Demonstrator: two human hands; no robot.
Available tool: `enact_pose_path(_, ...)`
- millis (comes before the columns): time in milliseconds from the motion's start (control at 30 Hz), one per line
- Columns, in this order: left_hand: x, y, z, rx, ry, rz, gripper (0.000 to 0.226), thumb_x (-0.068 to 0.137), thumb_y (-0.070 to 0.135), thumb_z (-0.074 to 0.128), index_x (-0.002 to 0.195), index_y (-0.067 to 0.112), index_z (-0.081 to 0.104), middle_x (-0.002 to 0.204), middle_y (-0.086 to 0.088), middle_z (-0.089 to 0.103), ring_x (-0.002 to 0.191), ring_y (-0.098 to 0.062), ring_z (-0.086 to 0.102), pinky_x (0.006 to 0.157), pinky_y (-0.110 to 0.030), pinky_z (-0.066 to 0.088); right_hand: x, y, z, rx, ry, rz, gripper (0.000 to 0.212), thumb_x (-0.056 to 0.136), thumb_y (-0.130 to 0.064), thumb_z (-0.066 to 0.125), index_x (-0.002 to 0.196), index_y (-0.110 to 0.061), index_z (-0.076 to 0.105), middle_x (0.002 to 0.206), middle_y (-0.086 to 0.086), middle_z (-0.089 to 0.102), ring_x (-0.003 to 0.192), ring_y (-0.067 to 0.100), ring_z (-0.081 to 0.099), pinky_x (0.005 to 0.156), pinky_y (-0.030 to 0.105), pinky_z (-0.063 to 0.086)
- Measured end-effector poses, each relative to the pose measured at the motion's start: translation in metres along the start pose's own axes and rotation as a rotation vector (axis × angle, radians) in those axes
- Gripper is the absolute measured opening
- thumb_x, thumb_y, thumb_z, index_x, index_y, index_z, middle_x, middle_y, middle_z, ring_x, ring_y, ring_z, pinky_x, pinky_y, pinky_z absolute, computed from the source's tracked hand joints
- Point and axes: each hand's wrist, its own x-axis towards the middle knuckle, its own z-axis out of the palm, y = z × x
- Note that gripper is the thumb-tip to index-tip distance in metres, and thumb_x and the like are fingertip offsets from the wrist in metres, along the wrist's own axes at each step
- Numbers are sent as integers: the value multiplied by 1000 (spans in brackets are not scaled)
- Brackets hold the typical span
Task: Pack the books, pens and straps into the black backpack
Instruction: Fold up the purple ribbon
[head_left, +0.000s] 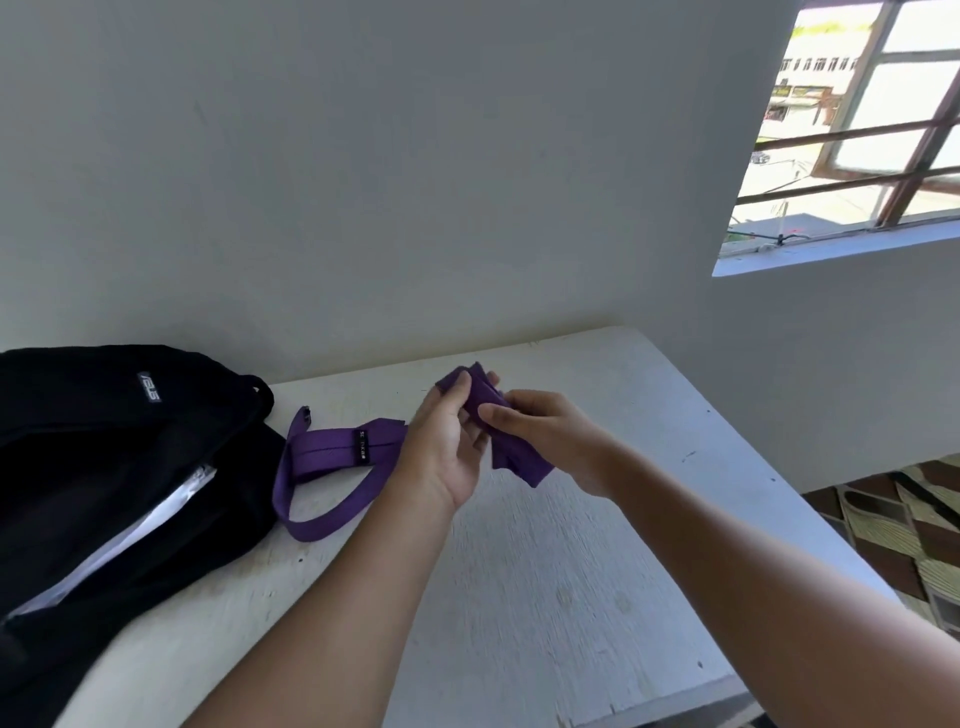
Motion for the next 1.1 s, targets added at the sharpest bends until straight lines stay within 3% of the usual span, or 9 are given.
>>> enact_pose_path(100, 1, -1, -2, -29, 56, 181, 11, 105, 18, 55, 113, 14, 62, 114, -11, 76, 105, -24, 72, 93, -37, 55, 4, -5, 5, 179, 11, 39, 29, 100, -33, 71, 116, -8, 68, 103, 15, 78, 85, 25, 74, 78, 34, 57)
enact_pose_path(300, 3, 2, -9, 3, 61, 243, 12, 103, 22, 59, 110, 14, 66, 108, -11, 74, 94, -25, 72, 92, -39, 54, 9, -4, 0, 441, 31, 55, 22, 105, -17, 47, 100, -10, 67, 88, 13, 69, 75, 22, 68, 75, 29, 49)
enact_pose_path(400, 2, 4, -6, 12, 62, 261, 20, 104, 23, 58, 119, 11, 65, 104, -11, 74, 85, -22, 73, 86, -36, 55, 11, -2, 0, 472, -55, 75, 29, 102, -3, 40, 108, -4, 68, 89, 14, 71, 76, 21, 68, 77, 30, 51)
enact_pose_path(600, 0, 8, -9, -34, 59, 254, 12, 103, 14, 58, 112, 8, 61, 98, -12, 76, 84, -24, 73, 78, -41, 61, 11, 10, -5, 392, -290, 90, 21, 98, -6, 65, 119, -4, 70, 108, 12, 73, 101, 24, 68, 99, 38, 51)
enact_pose_path(700, -1, 10, -9, -51, 54, 265, 9, 104, 13, 56, 112, 9, 59, 99, -13, 77, 87, -26, 74, 78, -41, 62, 15, 10, -4, 122, -65, 76, 6, 96, -14, 74, 98, -9, 76, 87, 5, 71, 83, 17, 62, 87, 36, 50)
enact_pose_path(833, -1, 11, -8, -26, 45, 289, 14, 106, 15, 54, 118, 10, 56, 108, -16, 75, 91, -27, 74, 82, -43, 61, 17, 9, 1, -121, 127, 4, 24, 97, -31, 74, 83, -13, 68, 75, 3, 60, 71, 18, 49, 69, 34, 39)
enact_pose_path(933, -1, 8, -7, -25, 58, 292, 22, 106, 15, 53, 126, 6, 54, 117, -18, 73, 93, -24, 74, 84, -40, 61, 14, 8, 6, 136, 155, -19, 35, 91, -36, 81, 72, -16, 58, 72, 5, 57, 72, 21, 47, 67, 36, 39)
enact_pose_path(1000, -1, 8, -8, -50, 65, 294, 23, 106, 15, 53, 127, 6, 54, 116, -18, 72, 97, -25, 72, 86, -39, 60, 10, 9, 6, 444, 29, 14, 27, 87, -30, 82, 80, -16, 60, 86, 8, 66, 82, 22, 59, 77, 35, 52)
enact_pose_path(1100, 3, 12, -9, -91, 86, 285, 11, 105, 14, 54, 116, 12, 57, 111, -16, 74, 100, -25, 71, 86, -41, 60, 3, 14, 4, 753, -172, 60, 11, 94, -15, 72, 94, -17, 61, 103, 10, 68, 91, 19, 65, 92, 40, 55)
